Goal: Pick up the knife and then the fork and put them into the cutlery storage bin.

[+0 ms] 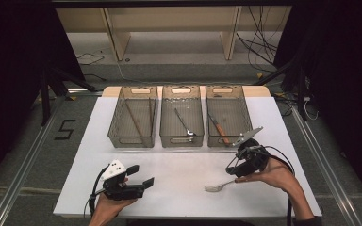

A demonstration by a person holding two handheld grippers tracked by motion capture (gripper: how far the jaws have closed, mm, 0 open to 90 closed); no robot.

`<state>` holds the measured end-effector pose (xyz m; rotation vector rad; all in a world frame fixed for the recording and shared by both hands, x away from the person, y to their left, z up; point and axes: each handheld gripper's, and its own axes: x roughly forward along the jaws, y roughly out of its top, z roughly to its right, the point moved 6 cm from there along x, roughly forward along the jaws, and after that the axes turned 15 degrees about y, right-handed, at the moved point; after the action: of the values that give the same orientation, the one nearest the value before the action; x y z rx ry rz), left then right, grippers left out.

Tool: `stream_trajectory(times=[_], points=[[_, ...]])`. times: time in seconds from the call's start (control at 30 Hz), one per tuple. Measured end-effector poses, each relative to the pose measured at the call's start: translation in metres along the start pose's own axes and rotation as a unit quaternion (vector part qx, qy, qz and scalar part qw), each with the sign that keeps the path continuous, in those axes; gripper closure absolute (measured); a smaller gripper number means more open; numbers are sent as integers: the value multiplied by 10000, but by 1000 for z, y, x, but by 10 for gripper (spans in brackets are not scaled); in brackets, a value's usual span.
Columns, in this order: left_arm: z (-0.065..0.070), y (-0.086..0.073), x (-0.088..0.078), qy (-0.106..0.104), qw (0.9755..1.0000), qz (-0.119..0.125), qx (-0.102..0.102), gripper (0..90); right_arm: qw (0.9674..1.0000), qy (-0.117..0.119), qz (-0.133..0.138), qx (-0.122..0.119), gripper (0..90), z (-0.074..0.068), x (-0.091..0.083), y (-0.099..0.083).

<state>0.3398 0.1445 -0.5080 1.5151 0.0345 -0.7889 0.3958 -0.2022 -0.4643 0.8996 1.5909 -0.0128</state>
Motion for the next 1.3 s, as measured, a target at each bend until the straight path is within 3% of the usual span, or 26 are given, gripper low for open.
stream_trajectory(times=[0.4,0.53,1.3], points=[[0,-1,0,6,10000,-11,-3,189,9997,-10,-261,-3,345,3,13,-23],[0,0,0,0,10000,-2,9,189,9987,-104,-495,-42,352,3,18,-28],[2,0,1,-14,10000,-8,44,188,9928,-170,-1186,-56,470,9,29,-42]])
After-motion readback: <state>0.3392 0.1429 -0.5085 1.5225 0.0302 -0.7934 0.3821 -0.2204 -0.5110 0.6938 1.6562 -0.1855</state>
